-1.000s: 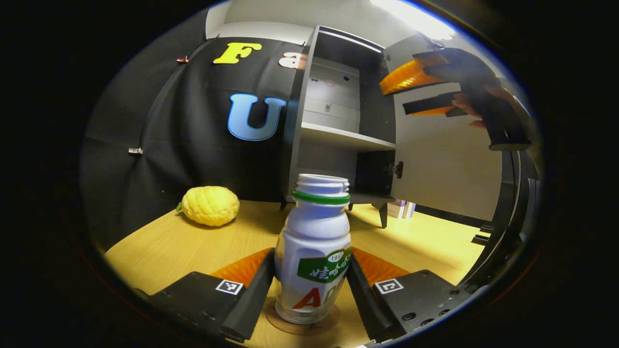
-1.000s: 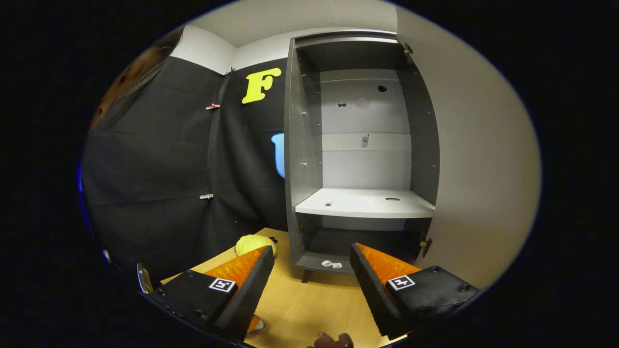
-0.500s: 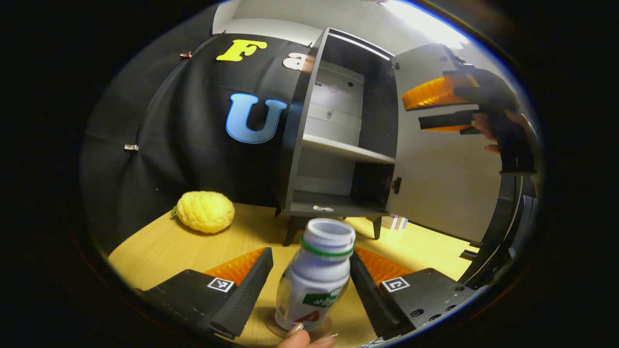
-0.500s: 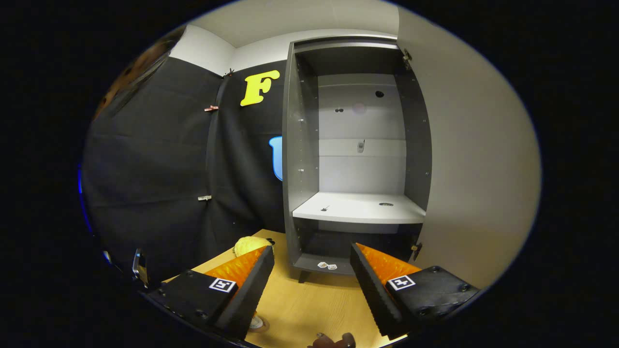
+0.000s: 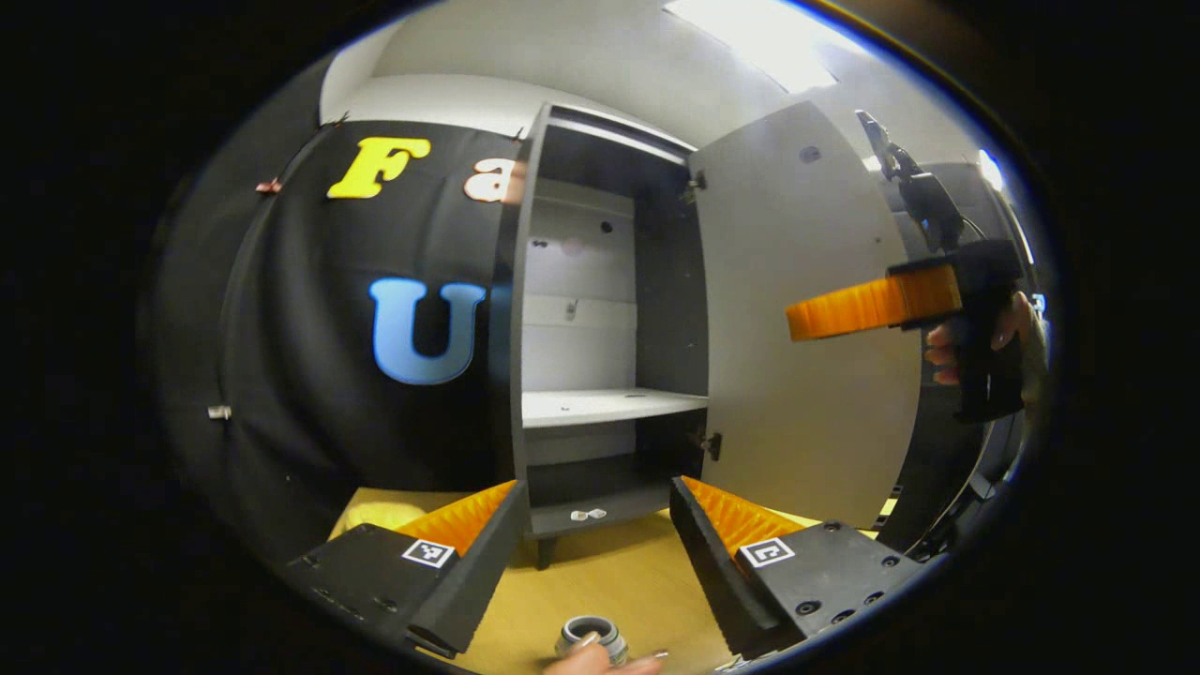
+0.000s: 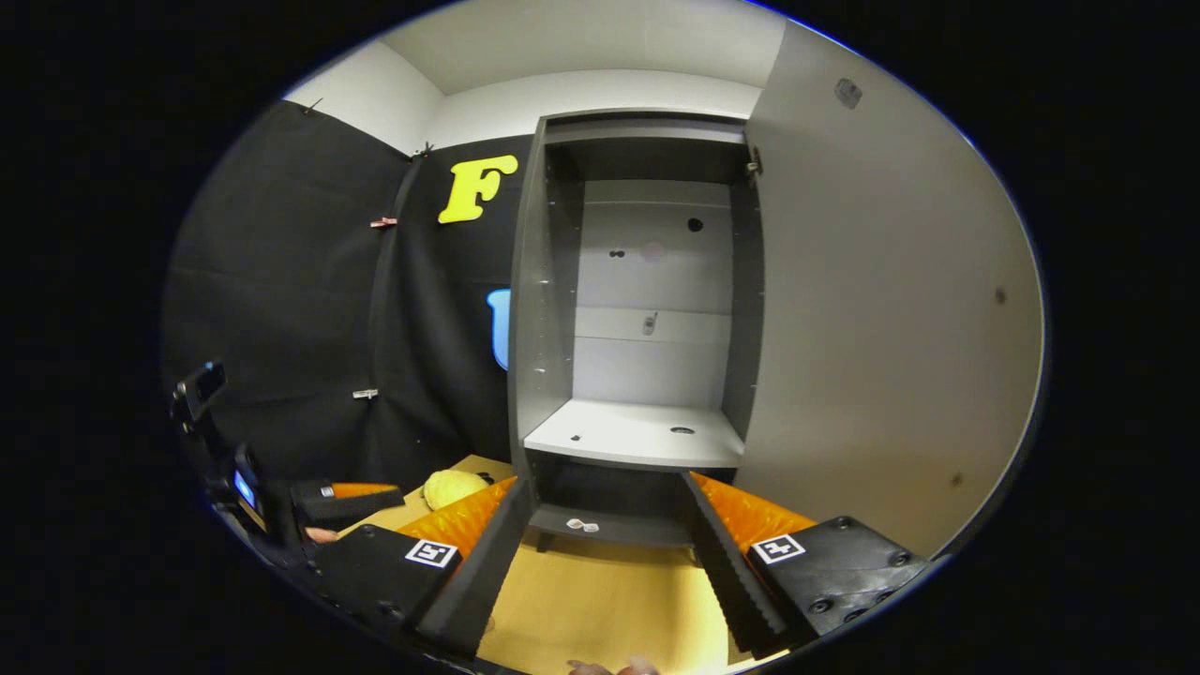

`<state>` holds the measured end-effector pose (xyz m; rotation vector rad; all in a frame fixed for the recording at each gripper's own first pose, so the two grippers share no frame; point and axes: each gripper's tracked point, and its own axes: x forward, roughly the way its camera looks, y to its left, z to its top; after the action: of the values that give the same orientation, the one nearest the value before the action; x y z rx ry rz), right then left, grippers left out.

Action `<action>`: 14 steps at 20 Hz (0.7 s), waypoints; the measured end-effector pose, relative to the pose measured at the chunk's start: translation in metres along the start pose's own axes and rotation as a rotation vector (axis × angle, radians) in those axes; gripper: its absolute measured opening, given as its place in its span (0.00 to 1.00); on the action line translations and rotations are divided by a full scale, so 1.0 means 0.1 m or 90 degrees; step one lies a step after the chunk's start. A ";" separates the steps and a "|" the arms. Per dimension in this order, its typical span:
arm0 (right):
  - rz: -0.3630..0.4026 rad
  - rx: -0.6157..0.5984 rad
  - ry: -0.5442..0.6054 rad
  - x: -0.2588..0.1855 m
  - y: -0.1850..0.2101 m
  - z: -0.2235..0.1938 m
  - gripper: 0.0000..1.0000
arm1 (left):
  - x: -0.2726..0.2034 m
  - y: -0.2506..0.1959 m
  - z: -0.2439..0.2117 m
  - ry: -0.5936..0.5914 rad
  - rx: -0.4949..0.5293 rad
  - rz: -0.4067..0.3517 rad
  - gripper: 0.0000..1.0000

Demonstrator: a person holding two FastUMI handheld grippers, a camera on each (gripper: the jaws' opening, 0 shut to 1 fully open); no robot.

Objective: Open the cabinet door with the right hand, grasp the bottle in the cabinet with the left hand and place it on the coaster, then close the cabinet door with the right hand.

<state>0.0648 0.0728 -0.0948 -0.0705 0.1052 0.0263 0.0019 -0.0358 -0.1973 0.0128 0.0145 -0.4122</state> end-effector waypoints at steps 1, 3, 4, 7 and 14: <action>-0.004 0.014 0.002 -0.10 -0.06 0.06 1.00 | -0.01 -0.04 0.23 -0.014 0.016 -0.009 0.95; -0.019 0.053 0.012 -0.30 -0.21 0.11 0.98 | 0.04 -0.14 0.60 -0.038 0.037 -0.026 0.95; -0.040 0.066 0.018 -0.39 -0.34 0.10 1.00 | 0.10 -0.19 0.74 -0.038 0.046 -0.036 0.92; -0.110 0.073 -0.003 -0.77 -0.77 0.17 0.98 | 0.25 -0.34 0.97 -0.032 0.046 -0.053 0.98; -0.262 -0.012 -0.035 -1.52 -1.63 0.28 0.95 | 0.73 -0.80 1.00 -0.001 -0.038 -0.117 0.92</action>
<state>-0.0784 -0.0907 -0.0393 -0.1097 0.0345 -0.3816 0.0379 -0.1397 -0.0988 -0.0485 0.0261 -0.5957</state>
